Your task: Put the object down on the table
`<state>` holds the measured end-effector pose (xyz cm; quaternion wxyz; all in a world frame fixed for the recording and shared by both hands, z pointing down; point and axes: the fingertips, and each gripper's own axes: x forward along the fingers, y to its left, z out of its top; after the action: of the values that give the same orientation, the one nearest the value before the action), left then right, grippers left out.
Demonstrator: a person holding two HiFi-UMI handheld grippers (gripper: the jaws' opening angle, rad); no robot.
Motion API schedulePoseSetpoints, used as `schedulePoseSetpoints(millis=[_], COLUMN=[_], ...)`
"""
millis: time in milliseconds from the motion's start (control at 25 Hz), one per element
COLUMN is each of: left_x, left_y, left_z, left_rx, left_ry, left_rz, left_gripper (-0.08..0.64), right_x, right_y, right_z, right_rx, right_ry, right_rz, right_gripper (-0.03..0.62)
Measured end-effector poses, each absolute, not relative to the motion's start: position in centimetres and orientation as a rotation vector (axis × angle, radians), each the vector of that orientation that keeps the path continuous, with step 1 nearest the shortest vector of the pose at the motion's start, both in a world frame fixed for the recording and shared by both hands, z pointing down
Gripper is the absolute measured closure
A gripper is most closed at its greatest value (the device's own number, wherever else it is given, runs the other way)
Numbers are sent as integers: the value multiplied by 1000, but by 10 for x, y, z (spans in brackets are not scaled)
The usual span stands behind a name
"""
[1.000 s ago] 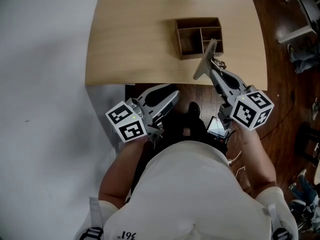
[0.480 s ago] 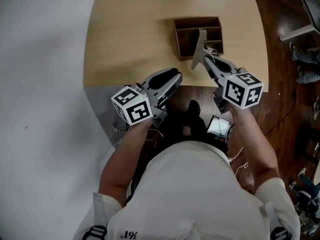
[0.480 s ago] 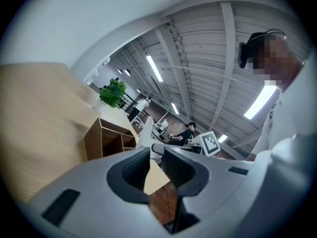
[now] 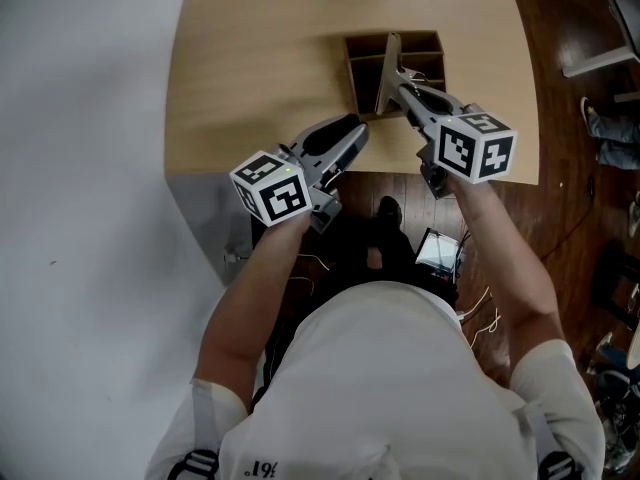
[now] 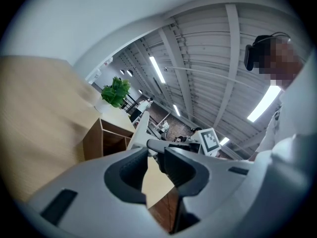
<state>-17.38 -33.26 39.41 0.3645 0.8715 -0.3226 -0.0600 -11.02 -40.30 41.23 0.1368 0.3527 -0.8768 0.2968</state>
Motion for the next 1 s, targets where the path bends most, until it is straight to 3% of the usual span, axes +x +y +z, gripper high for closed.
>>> schedulePoseSetpoints(millis=[560, 600, 1000], left_x=[-171, -170, -172], left_y=[-344, -344, -345], left_z=[426, 426, 425], left_rx=[2187, 2184, 2164], left_ry=[-857, -850, -868], left_rz=[-94, -97, -105], left_gripper=[474, 421, 419], right_x=[-144, -147, -166], right_y=[-416, -416, -412], right_z=[474, 476, 490], right_rx=[984, 983, 892], right_ry=[-2406, -2395, -2359], right_rz=[986, 990, 1008], right_gripper=[588, 588, 586])
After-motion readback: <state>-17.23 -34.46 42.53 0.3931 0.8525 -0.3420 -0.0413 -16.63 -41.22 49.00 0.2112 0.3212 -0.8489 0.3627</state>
